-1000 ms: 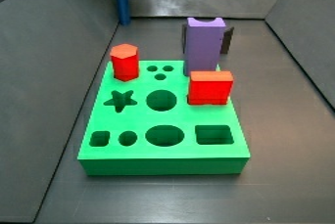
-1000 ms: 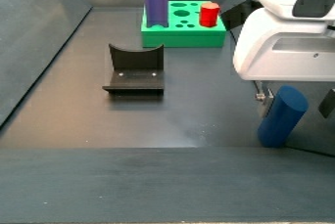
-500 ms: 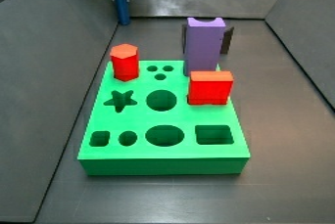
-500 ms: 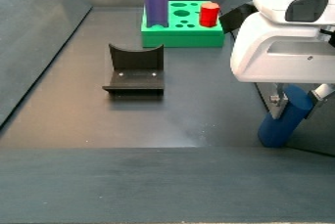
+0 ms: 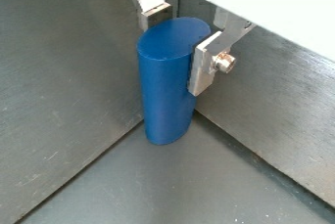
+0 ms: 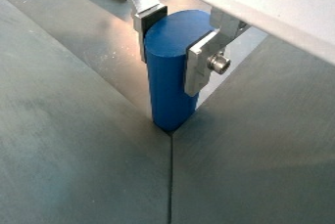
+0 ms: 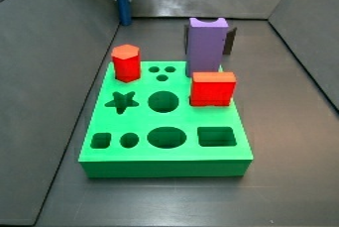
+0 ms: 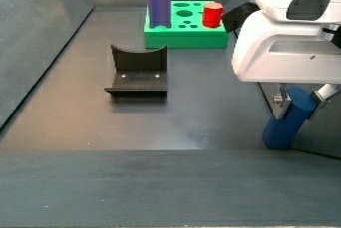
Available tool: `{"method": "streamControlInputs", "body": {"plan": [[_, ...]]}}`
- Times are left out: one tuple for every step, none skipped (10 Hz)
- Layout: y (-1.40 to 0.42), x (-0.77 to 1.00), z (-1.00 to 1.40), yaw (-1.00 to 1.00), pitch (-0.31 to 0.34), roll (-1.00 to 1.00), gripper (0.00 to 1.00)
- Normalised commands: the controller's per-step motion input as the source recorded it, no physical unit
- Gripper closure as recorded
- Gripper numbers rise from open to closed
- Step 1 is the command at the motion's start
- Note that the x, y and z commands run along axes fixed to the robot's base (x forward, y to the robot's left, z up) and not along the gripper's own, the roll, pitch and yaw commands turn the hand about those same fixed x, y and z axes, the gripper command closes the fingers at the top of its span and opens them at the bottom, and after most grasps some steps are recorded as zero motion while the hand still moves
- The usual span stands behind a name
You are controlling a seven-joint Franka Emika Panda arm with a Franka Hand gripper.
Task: Pick up the oval object. Move up. Move to above the board. Insert the oval object.
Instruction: Pick up the oval object, then move up.
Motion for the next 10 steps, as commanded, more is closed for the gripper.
{"method": "streamControlInputs", "body": {"plan": [[0.00, 0.00, 0.00, 0.00, 0.000, 0.00, 1.00], [0.00, 0.00, 0.00, 0.00, 0.000, 0.00, 1.00], [0.00, 0.00, 0.00, 0.00, 0.000, 0.00, 1.00], [0.00, 0.00, 0.00, 0.00, 0.000, 0.00, 1.00], [0.00, 0.00, 0.83, 0.00, 0.000, 0.00, 1.00], [-0.03, 0.00, 0.80, -0.02, 0.006, 0.01, 1.00], [-0.03, 0.00, 0.75, -0.03, 0.014, 0.02, 1.00], [-0.02, -0.02, 0.62, -0.03, 0.033, 0.05, 1.00], [-0.01, -0.03, 0.52, -0.02, 0.051, 0.08, 1.00], [-0.01, -0.03, 0.39, -0.01, 0.073, 0.10, 1.00]]}}
